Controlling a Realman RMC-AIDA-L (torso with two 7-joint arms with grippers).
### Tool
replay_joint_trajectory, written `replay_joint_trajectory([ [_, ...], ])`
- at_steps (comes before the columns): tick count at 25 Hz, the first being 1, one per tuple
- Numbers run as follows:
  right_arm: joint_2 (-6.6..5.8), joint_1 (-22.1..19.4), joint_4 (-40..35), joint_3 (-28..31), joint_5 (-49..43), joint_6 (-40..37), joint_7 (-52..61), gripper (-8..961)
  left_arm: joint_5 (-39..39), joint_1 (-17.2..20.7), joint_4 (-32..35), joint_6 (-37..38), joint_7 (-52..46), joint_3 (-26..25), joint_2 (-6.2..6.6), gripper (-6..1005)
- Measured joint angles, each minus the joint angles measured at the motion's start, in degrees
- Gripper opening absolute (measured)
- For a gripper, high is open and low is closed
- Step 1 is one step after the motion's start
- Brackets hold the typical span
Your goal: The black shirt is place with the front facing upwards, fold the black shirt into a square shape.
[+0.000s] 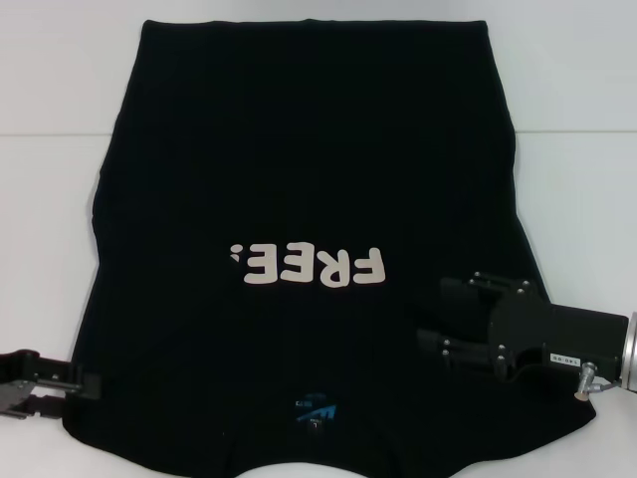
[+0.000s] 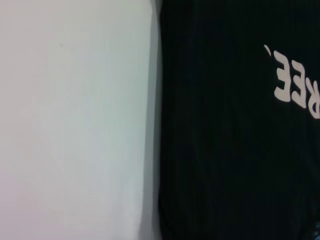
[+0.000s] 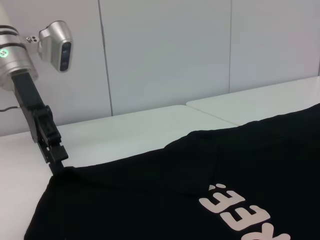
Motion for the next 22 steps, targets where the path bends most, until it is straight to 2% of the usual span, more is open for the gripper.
replay_joint_trajectory([
  [6, 0.00, 0.0, 0.0, 0.0, 0.0, -0.3, 0.0, 788, 0.1, -0.2, 0.6, -0.9, 0.0, 1.3, -0.26, 736],
  [15, 0.00, 0.0, 0.0, 0.0, 0.0, -0.4, 0.0, 786, 0.4, 0.7, 3.6, -0.5, -0.5, 1.4, 0.14, 736],
  [22, 0.00, 0.0, -0.2, 0.0, 0.0, -0.5, 0.0, 785, 0.9, 0.7, 3.6, -1.1, -0.1, 2.1, -0.96, 735],
])
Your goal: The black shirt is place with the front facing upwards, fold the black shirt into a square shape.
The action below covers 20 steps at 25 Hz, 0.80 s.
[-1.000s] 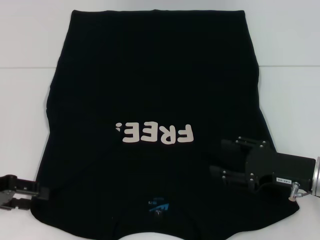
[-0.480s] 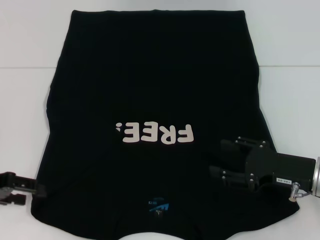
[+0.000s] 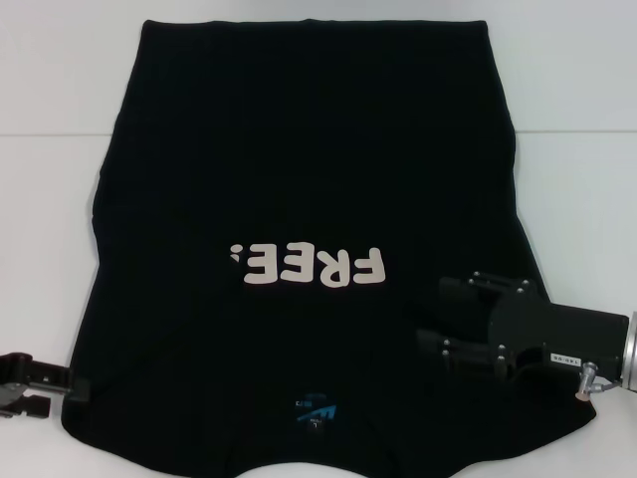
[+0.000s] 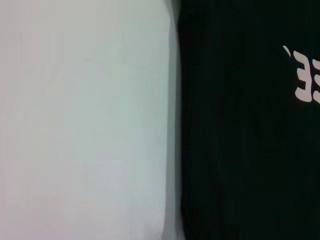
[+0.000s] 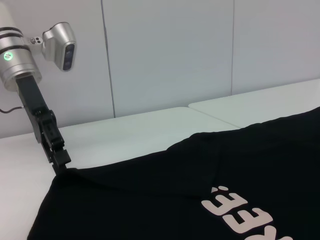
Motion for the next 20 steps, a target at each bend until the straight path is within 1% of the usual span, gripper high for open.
replay_joint_trajectory([
  [4, 0.00, 0.0, -0.1, 0.1, 0.0, 0.0, 0.0, 784, 0.0, -0.4, 0.2, -0.2, 0.3, 0.4, -0.07, 735],
  [7, 0.00, 0.0, -0.2, 0.4, 0.0, 0.0, 0.0, 783, 0.0, -0.5, 0.2, -0.7, -0.2, 2.3, -0.09, 735],
  [9, 0.00, 0.0, -0.2, 0.5, 0.0, 0.0, 0.0, 783, 0.0, -0.5, 0.2, -0.8, -0.4, 2.7, -0.09, 735],
  [17, 0.00, 0.1, -0.2, 0.5, 0.0, 0.0, 0.0, 782, 0.0, -0.5, 0.0, -0.8, -0.9, 3.0, -0.11, 735],
  [20, 0.00, 0.2, -0.3, 0.6, 0.0, 0.1, 0.0, 781, -0.2, -0.6, -0.1, -0.6, -0.9, 3.1, -0.33, 735],
])
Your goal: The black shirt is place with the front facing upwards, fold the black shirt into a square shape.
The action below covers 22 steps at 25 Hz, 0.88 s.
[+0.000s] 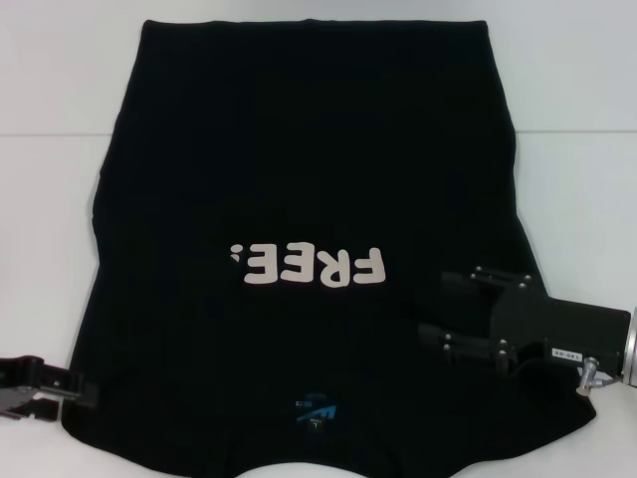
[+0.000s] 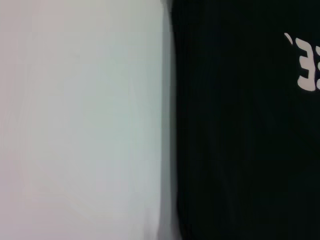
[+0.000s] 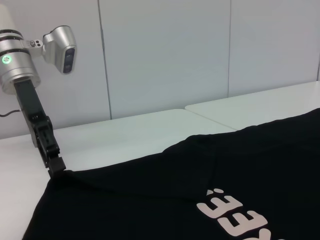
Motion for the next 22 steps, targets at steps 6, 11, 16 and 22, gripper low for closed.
replay_joint_trajectory([
  [6, 0.00, 0.1, 0.0, 0.1, 0.0, 0.0, 0.0, 780, 0.1, -0.6, -0.3, -0.1, 0.2, 0.0, -0.47, 736],
  [11, 0.00, 0.2, 0.1, 0.1, 0.0, 0.0, 0.0, 779, 0.1, -1.1, -0.4, -0.2, 0.4, 0.1, -0.69, 736],
  [16, 0.00, 0.2, 0.1, 0.1, 0.0, -0.1, 0.1, 778, 0.2, -1.3, -0.2, -0.1, 0.1, 2.0, -0.95, 736],
  [22, 0.00, 0.2, 0.1, 0.1, 0.1, -0.6, 0.3, 777, 0.1, -1.5, 0.2, -0.4, -0.2, 3.0, -1.12, 715],
])
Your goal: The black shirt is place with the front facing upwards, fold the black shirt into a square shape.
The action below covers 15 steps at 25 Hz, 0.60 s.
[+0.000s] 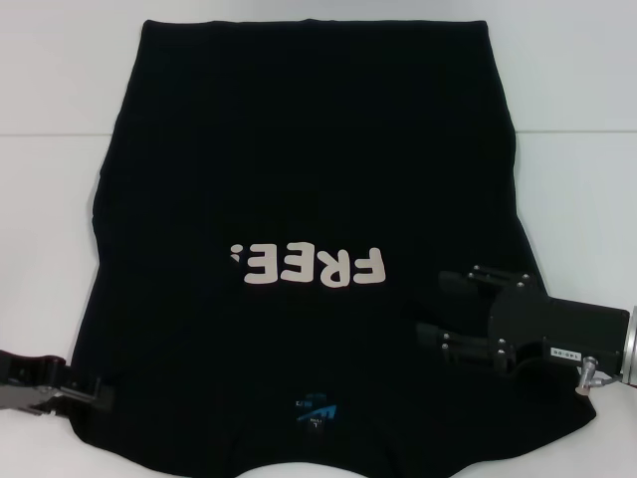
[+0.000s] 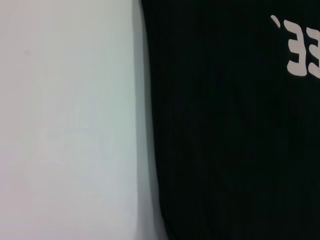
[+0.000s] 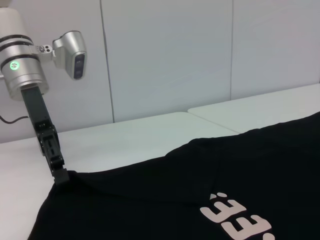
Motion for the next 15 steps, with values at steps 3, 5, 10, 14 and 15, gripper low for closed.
replay_joint_trajectory([
  [3, -0.05, 0.0, -0.1, 0.1, 0.0, -0.2, 0.1, 777, 0.0, 0.0, 0.4, 0.0, 0.0, 0.0, -0.06, 654],
  [5, -0.06, 0.0, -0.1, 0.1, 0.1, -0.2, 0.2, 777, 0.1, 0.0, 0.5, 0.0, 0.1, 0.1, -0.07, 613],
  [10, -0.09, 0.0, -0.1, 0.2, 0.1, -0.3, 0.2, 778, 0.1, 0.1, 0.6, -0.1, 0.4, 0.1, -0.06, 510],
  [14, -0.09, 0.0, 0.0, 0.2, 0.1, -0.3, 0.2, 778, 0.0, 0.2, 0.6, -0.4, 0.5, 0.1, -0.05, 347],
  [15, -0.09, 0.0, 0.0, 0.2, 0.1, -0.3, 0.2, 778, 0.0, 0.3, 0.7, -0.5, 0.6, 0.0, -0.05, 299],
])
